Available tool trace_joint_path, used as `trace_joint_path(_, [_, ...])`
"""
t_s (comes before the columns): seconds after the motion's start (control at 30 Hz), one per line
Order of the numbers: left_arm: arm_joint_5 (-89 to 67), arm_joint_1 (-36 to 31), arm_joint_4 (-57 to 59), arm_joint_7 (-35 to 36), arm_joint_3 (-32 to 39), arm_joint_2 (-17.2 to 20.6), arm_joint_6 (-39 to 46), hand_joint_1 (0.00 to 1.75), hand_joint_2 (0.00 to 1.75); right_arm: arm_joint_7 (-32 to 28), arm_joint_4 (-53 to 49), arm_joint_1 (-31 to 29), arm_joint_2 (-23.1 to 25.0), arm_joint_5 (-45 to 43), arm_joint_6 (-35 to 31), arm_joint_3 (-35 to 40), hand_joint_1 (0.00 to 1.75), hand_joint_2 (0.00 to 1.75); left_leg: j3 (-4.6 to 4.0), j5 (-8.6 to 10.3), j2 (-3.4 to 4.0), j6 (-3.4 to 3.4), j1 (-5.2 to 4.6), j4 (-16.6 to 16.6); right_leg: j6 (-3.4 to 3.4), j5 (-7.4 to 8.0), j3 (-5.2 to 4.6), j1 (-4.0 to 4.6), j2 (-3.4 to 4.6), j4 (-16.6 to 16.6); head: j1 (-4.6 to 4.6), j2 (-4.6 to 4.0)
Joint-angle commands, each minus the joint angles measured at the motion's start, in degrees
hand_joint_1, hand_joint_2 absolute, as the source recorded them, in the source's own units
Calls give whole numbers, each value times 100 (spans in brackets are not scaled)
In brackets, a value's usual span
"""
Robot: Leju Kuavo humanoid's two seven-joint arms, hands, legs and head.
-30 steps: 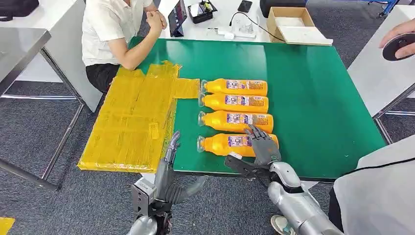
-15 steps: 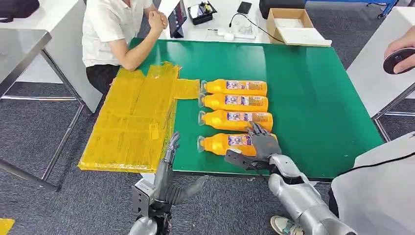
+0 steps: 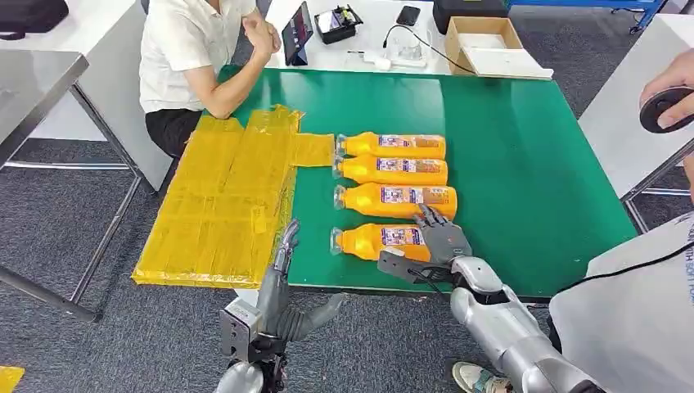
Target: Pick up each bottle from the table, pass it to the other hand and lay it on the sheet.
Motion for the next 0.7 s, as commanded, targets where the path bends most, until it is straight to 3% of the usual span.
trace_joint_path(0.03, [68, -245, 498, -33, 7, 10, 29, 0, 175, -254, 933, 142, -88, -499, 540, 195, 175, 175, 19, 9, -30, -11, 6, -22, -15, 0, 30, 7, -33, -24, 0, 0])
trace_joint_path(0.27, [133, -284, 541, -66, -39, 31, 81, 0, 175, -460, 904, 139, -116, -937, 792, 225, 175, 175, 36, 3, -22, -9, 6, -14, -12, -3, 36, 7, -24, -20, 2, 0])
trace_joint_path(0.43, [245, -406, 705, -106, -178, 29, 93, 0, 175, -967, 948, 205, -289, -1599, 1564, 361, 175, 175, 48, 4, -27, -10, 7, -19, -14, 0, 26, 9, -30, -29, 2, 0])
trace_joint_path(0.53, [304, -447, 760, -138, -232, 31, 108, 0, 175, -988, 960, 242, -363, -1839, 1600, 533, 175, 175, 61, 7, -43, -14, 10, -27, -18, 0, 15, 12, -48, -42, 2, 0])
trace_joint_path(0.57, [327, -448, 762, -141, -244, 39, 109, 0, 175, -987, 967, 261, -362, -1945, 1582, 580, 175, 175, 85, -16, -18, -10, 11, -13, -10, -10, 33, 12, -21, -30, 2, 0])
trace_joint_path(0.7, [527, -335, 681, -111, -146, 57, 82, 0, 175, -1278, 842, 582, -302, -2566, 1567, 243, 175, 175, 104, -19, -23, -20, 13, -24, -19, -6, 46, 15, -30, -44, 4, 0])
